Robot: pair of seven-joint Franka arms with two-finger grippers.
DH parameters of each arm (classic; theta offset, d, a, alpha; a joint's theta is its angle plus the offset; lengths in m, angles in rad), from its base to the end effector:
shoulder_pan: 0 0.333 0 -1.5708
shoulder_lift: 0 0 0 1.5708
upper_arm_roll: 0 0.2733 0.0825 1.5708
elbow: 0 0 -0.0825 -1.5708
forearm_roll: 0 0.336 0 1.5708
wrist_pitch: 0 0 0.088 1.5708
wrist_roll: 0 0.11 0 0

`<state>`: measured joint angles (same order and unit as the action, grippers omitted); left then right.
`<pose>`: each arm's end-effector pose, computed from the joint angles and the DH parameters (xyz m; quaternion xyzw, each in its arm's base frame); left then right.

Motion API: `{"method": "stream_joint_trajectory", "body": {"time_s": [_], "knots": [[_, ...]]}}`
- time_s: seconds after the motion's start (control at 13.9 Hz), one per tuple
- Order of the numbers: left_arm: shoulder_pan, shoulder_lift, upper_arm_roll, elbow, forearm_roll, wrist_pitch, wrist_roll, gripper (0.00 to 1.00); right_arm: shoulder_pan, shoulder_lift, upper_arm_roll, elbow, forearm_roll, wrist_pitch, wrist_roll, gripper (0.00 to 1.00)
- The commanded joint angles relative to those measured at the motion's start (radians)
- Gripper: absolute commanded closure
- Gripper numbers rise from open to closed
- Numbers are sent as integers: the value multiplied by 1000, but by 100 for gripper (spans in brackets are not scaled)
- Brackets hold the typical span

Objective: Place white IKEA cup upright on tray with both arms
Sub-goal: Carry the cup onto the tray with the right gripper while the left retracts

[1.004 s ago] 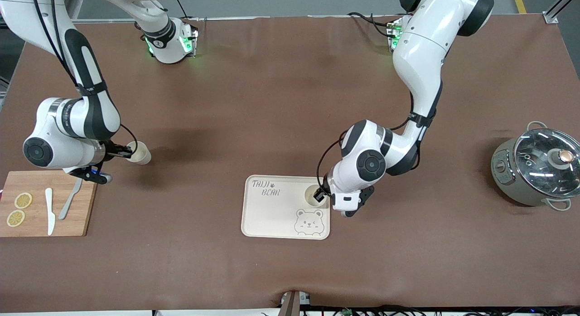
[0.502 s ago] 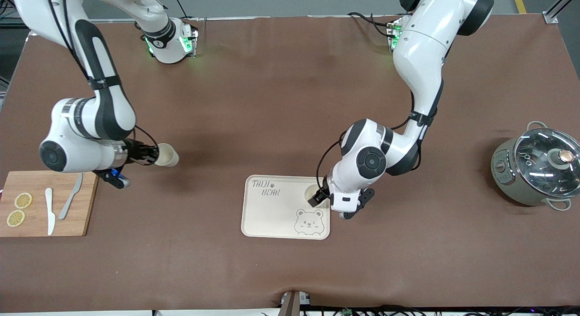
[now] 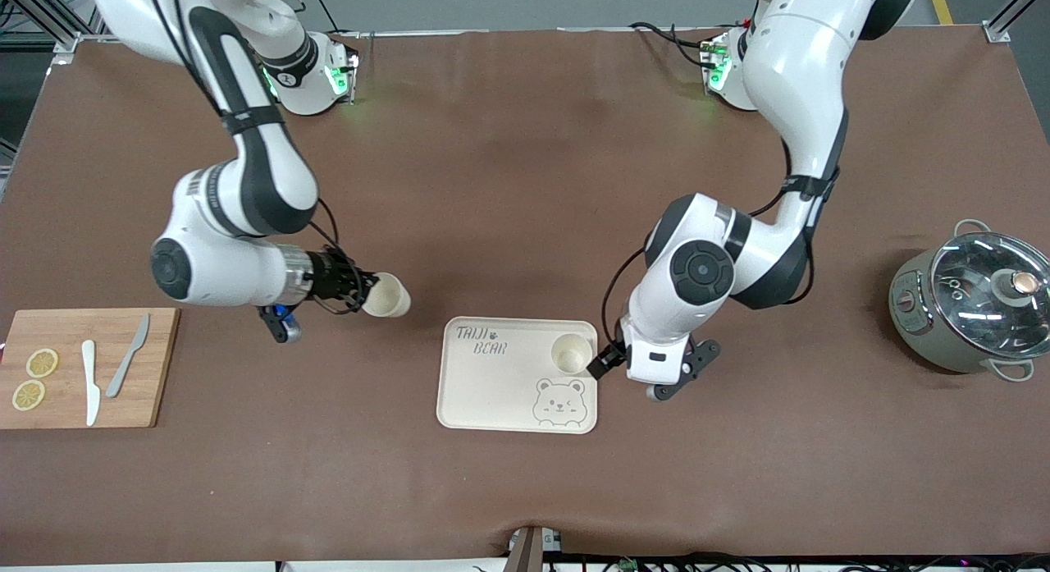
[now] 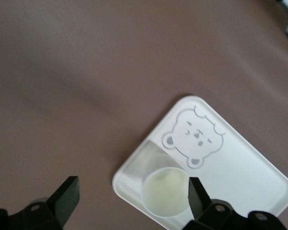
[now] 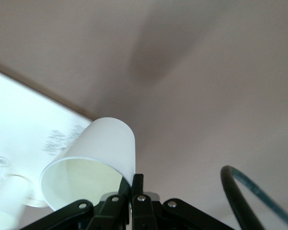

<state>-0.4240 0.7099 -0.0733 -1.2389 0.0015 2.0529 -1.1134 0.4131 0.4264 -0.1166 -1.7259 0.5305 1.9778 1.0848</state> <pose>0.6056 -0.3145 0.3398 0.9483 0.3120 0.0203 0.0539 0.5496 0.2084 0.3160 -0.8467 0.4832 0.1945 0.1083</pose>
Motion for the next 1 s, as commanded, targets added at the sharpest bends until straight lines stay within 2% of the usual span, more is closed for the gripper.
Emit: {"method": "stream_joint_trajectory", "body": {"time_s": [0.0, 0.22, 0.36, 0.72, 0.93], "knots": [[42, -82, -2, -25, 35, -77, 110, 0, 91, 141, -12, 153, 26, 67, 234, 100], [83, -138, 0, -34, 46, -161, 237, 0, 127, 215, -12, 229, 25, 91, 374, 100], [128, -176, 0, -39, 46, -204, 373, 0, 131, 232, -11, 229, 29, 185, 380, 100], [238, -260, -2, -39, 46, -321, 588, 0, 148, 271, -11, 230, 29, 219, 380, 100], [327, -326, -2, -39, 48, -381, 768, 0, 168, 305, -11, 232, 37, 312, 406, 100]]}}
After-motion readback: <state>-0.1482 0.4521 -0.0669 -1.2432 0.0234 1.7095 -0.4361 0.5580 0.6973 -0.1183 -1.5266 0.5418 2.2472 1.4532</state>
